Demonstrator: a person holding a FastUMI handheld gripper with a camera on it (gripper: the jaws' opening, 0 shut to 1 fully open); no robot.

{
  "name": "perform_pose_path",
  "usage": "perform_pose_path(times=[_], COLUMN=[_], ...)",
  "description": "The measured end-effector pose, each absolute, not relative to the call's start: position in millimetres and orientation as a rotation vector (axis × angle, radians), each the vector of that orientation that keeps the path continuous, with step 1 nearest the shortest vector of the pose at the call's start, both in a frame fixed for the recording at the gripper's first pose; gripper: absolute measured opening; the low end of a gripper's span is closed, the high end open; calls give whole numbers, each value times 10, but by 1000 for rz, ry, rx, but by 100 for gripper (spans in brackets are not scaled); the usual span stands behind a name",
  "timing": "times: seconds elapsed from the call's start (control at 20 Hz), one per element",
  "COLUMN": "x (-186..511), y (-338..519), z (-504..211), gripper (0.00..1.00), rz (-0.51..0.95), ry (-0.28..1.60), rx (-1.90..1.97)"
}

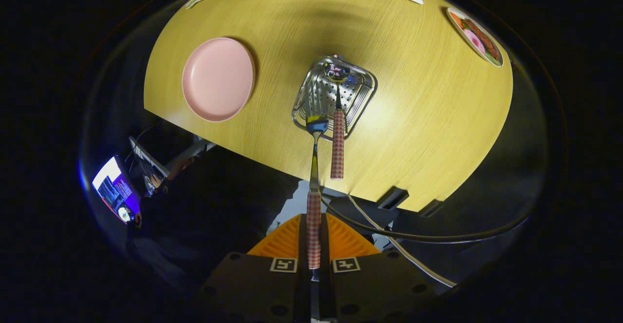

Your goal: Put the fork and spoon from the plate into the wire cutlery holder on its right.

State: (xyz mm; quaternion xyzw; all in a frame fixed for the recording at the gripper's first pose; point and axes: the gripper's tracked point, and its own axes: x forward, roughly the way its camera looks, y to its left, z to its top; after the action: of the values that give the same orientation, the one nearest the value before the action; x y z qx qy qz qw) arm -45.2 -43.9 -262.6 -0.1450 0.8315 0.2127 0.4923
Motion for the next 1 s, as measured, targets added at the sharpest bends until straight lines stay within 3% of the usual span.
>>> perform_pose_path(times=[0.35, 1.0], x=[-365, -144], y=[-389, -217], z=[-2813, -3002], gripper=[12, 16], rz=[435, 439], ry=[2173, 2118], rx=[-401, -350])
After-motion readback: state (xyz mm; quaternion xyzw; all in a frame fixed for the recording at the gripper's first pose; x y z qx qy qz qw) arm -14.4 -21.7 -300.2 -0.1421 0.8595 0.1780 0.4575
